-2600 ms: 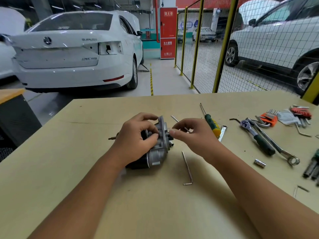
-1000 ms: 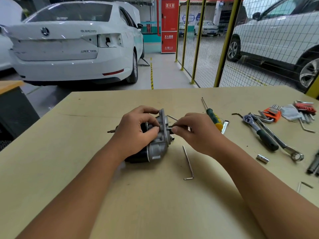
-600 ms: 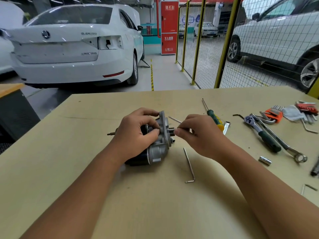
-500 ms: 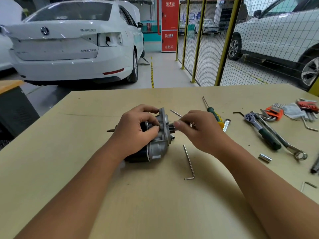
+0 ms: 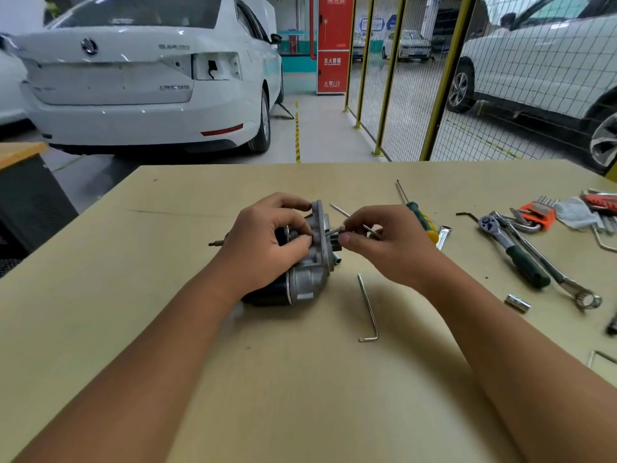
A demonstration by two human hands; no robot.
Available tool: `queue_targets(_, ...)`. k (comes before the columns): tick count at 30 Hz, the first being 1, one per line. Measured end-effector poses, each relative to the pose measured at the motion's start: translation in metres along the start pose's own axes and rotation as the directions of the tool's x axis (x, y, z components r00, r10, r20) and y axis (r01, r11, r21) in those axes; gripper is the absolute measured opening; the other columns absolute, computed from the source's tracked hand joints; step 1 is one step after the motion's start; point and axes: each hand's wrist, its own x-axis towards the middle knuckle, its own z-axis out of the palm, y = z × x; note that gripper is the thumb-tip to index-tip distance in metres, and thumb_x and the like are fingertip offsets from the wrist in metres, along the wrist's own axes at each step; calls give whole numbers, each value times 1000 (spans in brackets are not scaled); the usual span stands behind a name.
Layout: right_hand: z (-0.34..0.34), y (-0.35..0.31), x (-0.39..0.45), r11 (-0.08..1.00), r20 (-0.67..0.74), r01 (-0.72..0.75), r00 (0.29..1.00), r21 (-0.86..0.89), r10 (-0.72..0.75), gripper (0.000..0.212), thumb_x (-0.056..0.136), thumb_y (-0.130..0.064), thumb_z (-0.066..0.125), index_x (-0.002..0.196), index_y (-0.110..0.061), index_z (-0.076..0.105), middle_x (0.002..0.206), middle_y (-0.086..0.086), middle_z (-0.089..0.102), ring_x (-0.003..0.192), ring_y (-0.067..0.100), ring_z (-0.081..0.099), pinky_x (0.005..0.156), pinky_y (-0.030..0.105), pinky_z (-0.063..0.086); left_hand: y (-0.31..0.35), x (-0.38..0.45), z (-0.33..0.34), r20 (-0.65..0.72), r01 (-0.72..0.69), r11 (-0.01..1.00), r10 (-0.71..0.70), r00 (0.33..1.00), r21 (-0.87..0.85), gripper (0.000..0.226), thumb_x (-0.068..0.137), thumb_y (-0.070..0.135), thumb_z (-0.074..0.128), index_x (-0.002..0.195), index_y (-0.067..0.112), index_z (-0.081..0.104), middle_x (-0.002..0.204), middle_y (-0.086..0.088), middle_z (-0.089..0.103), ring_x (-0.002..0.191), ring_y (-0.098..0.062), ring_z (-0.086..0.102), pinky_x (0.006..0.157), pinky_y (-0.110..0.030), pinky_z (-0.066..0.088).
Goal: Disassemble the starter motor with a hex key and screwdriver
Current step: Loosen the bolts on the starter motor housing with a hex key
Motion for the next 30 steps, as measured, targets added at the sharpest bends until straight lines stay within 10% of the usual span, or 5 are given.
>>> queue_targets(4,0,1,-2,1000,-5,-11,1000,9,11,34,84,-61,62,74,-31,74,69,-5,68,66,4,57,62,31,44,-2,-1,2,0,3,1000,-3,1000,-2,16,84,2,79,80,18,78,121,6,68,113,-7,65,99,-31,51)
queue_targets(9,2,-1,4,1000,-8,24,1000,-8,-24,18,92,-29,70,77,-40,70,76,-15,69,76,7,63,69,32,50,-5,0,2,-2,-6,1000,6,1000,-10,11,84,10,76,79,21,77,123,9,68,113,-6,65,99,-36,52)
queue_targets(30,-3,-7,-4,988,35,5,999,-157,0,29,98,-34,63,82,-12,73,65,5,61,68,21,55,64,38,45,-1,-1,1,2,-1,1000,2,1000,-7,19,85,9,76,80,27,74,123,8,68,114,-8,64,98,-35,52)
